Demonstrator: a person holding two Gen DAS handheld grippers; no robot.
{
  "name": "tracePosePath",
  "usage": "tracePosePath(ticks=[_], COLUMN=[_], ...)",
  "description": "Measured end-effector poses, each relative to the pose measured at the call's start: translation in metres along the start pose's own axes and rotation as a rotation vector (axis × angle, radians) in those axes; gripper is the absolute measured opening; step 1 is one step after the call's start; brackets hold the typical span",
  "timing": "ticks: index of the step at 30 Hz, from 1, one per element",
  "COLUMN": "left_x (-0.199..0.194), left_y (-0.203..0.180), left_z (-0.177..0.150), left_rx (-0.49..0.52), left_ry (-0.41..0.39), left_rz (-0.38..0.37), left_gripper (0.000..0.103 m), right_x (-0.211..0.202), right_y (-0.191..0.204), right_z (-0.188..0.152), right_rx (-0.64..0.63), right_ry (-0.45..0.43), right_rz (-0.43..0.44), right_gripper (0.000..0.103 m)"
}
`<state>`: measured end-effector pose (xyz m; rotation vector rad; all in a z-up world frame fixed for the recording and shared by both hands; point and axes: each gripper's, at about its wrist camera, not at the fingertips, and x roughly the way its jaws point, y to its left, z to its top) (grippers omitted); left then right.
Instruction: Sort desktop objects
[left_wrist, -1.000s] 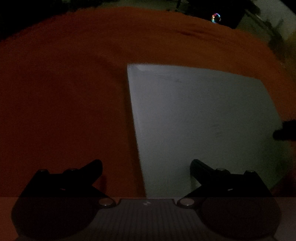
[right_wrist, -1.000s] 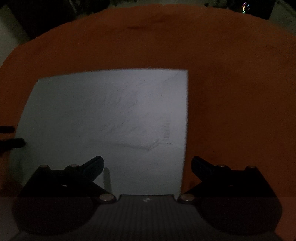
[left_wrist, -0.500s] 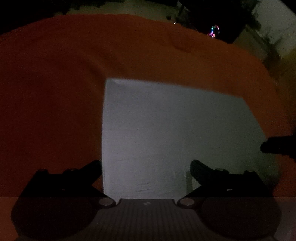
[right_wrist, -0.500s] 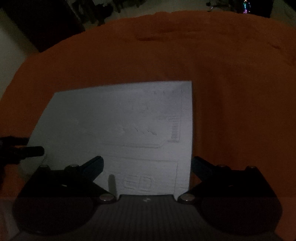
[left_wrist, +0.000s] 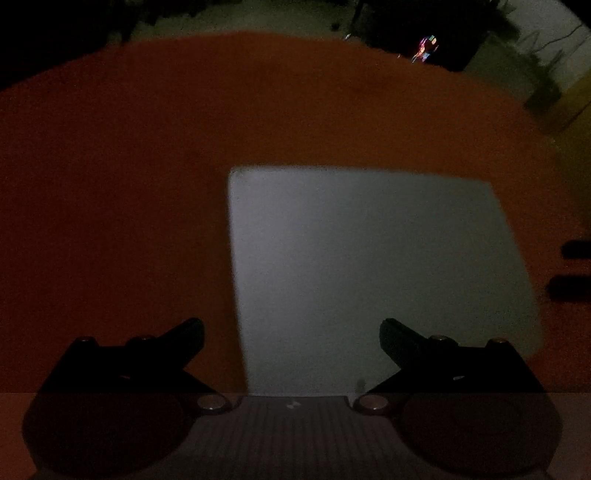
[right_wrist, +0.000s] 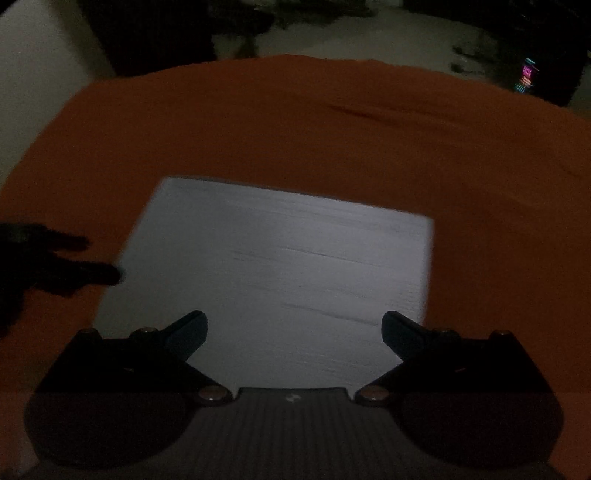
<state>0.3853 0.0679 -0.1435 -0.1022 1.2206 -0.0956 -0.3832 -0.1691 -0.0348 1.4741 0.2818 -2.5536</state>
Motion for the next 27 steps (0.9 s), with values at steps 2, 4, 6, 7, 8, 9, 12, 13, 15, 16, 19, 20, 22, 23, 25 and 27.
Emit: tracePosePath(ticks=[2, 4, 6, 7, 8, 9, 12, 13, 15, 16, 19, 20, 22, 23, 25, 27], left_x=[0.013, 0.019, 0.022, 0.023, 0.025, 0.027, 0.033, 0.037, 0.040, 0.041, 0.042, 0.036, 0.021, 0.010, -0.013, -0.035], left_y=[0.006, 0.013, 0.018, 0.018, 0.017, 0.016, 0.011, 0.010, 0.011, 0.012, 0.007, 0.005, 0.007, 0.010, 0.013, 0.013], left_z=[-0.003, -0.005, -0.009, -0.009, -0.010, -0.010, -0.011, -0.011, -0.014, -0.016, -0.014, -0.013, -0.009, -0.008, -0.004, 0.000], left_rx=[-0.001, -0.014, -0.034, -0.042, -0.049, -0.055, -0.016, -0.003, -0.014, -0.028, -0.004, 0.016, -0.017, -0.038, -0.051, -0.041], left_ry=[0.019, 0.026, 0.027, 0.025, 0.023, 0.020, 0.008, 0.010, 0.027, 0.042, 0.100, 0.087, 0.066, 0.039, -0.017, -0.074], left_rz=[0.020, 0.023, 0.010, 0.000, -0.010, -0.019, 0.013, 0.009, -0.032, -0.062, -0.118, -0.100, -0.083, -0.084, -0.082, -0.078], left_gripper=[0.102, 0.102, 0.102, 0.102, 0.102, 0.102, 0.102, 0.102, 0.102, 0.102, 0.102, 0.103, 0.102, 0.102, 0.102, 0.102], right_x=[0.008, 0.017, 0.025, 0.029, 0.035, 0.040, 0.059, 0.065, 0.078, 0.082, 0.085, 0.083, 0.076, 0.069, 0.056, 0.043], right_y=[-0.016, -0.032, -0.048, -0.056, -0.063, -0.066, -0.066, -0.065, -0.054, -0.047, -0.022, -0.014, 0.000, 0.002, 0.005, 0.003], right_z=[-0.003, -0.005, -0.008, -0.009, -0.012, -0.014, -0.018, -0.019, -0.022, -0.022, -0.016, -0.013, -0.006, -0.003, 0.003, 0.006], right_rx=[0.030, 0.061, 0.091, 0.106, 0.141, 0.162, 0.181, 0.175, 0.168, 0.160, 0.109, 0.089, 0.054, 0.055, 0.062, 0.068], right_ry=[0.009, 0.018, 0.027, 0.032, 0.034, 0.039, 0.065, 0.076, 0.115, 0.131, 0.169, 0.180, 0.183, 0.171, 0.143, 0.114], right_rz=[-0.040, -0.081, -0.121, -0.141, -0.130, -0.110, -0.076, -0.071, -0.043, -0.023, -0.019, -0.018, -0.044, -0.035, -0.012, 0.016], right_gripper=[0.103, 0.103, 0.103, 0.103, 0.103, 0.103, 0.103, 0.103, 0.103, 0.103, 0.103, 0.103, 0.103, 0.103, 0.103, 0.103])
